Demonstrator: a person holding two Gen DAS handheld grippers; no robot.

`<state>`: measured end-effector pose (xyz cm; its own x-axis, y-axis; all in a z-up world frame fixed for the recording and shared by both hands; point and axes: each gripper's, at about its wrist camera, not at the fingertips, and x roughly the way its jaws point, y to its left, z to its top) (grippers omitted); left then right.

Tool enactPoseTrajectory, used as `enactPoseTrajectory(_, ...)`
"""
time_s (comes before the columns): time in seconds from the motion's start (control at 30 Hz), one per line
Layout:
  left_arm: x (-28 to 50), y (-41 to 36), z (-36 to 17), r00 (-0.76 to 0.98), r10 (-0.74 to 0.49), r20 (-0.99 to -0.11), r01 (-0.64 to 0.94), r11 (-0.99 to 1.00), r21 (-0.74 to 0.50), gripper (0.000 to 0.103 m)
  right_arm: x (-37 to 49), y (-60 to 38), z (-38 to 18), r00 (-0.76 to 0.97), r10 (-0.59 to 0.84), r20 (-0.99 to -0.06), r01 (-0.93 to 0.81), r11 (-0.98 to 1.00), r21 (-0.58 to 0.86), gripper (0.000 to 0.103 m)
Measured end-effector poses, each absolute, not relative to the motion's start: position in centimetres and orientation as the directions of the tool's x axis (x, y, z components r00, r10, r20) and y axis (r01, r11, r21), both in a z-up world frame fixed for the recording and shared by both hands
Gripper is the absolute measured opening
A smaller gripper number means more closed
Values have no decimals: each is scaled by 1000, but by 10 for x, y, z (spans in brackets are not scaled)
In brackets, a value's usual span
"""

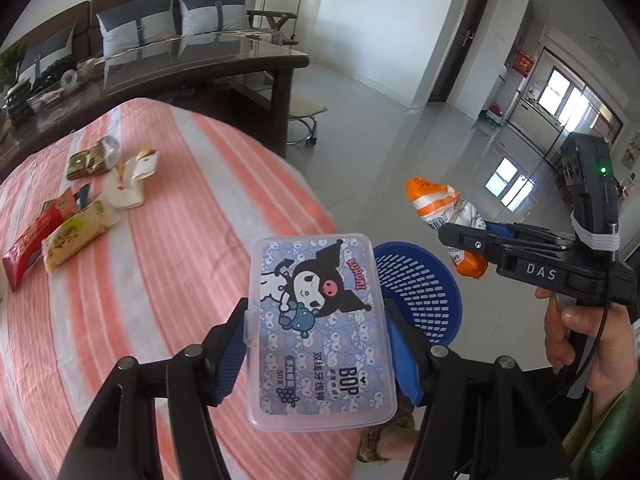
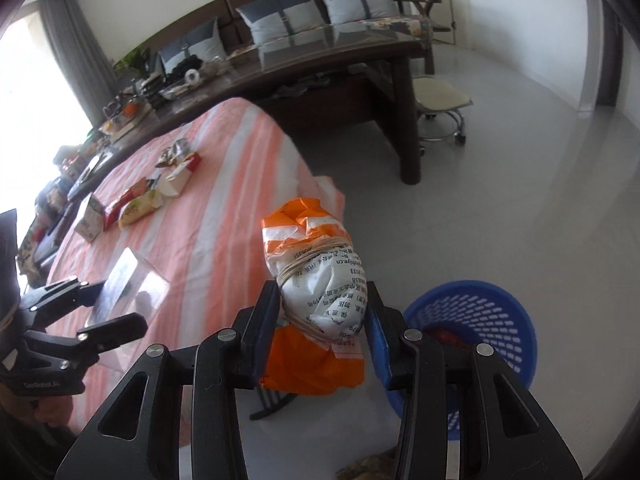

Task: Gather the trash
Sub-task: 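Carry the box and bag to the blue wastebasket and release both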

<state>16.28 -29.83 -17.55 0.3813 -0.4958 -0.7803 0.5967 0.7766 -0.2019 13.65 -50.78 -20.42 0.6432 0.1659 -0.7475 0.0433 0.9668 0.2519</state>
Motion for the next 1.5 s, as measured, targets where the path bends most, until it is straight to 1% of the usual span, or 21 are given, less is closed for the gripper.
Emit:
enactPoseTrajectory(0.2,159,-365,-169,345,-532,-773,667,719,-197,64,116,-573,-212,620,45,-783,172,966,191,42)
enactPoseTrajectory(0.33,158,-404,-177,313,-546,-778,695,690,-205,64,105,-607,-218,604,-53,-795,239,964,117,42)
enactPoseTrajectory(0.4,156,-424,-186,293,-551,-782,705,677,-213,64,99,-620,-226,597,-78,-798,268,958,107,42)
enactPoseTrajectory(0.67,160,-482,-232,217,-552,-805,715,652,-254,64,87,-655,-243,576,-76,-814,316,939,136,42)
enactPoseTrajectory(0.97,168,-503,-262,187,-539,-822,713,649,-264,64,74,-684,-251,573,-37,-818,373,901,221,42)
enactPoseTrajectory(1.13,169,-511,-270,181,-539,-823,721,641,-262,65,78,-689,-247,607,-4,-794,386,875,291,44)
enactPoseTrajectory(1.17,169,-511,-270,175,-543,-821,723,637,-267,67,78,-689,-246,612,0,-791,386,873,298,44)
enactPoseTrajectory(1.2,168,-512,-272,165,-548,-820,726,630,-275,70,81,-688,-246,614,-1,-789,389,871,301,46)
enactPoseTrajectory(1.23,168,-513,-273,162,-549,-820,726,629,-277,78,82,-688,-246,617,-3,-787,391,869,303,50)
enactPoseTrajectory(1.27,168,-514,-274,168,-548,-820,725,632,-274,79,81,-688,-245,621,-7,-783,396,866,306,61)
enactPoseTrajectory(1.3,169,-514,-274,172,-550,-817,724,633,-274,79,80,-689,-243,629,-15,-777,403,861,310,68)
enactPoseTrajectory(1.4,170,-512,-271,190,-553,-811,714,645,-273,79,75,-693,-237,653,-32,-756,419,847,326,70)
enactPoseTrajectory(1.5,167,-502,-257,235,-571,-786,698,662,-273,79,72,-695,-232,667,-60,-743,434,842,321,73)
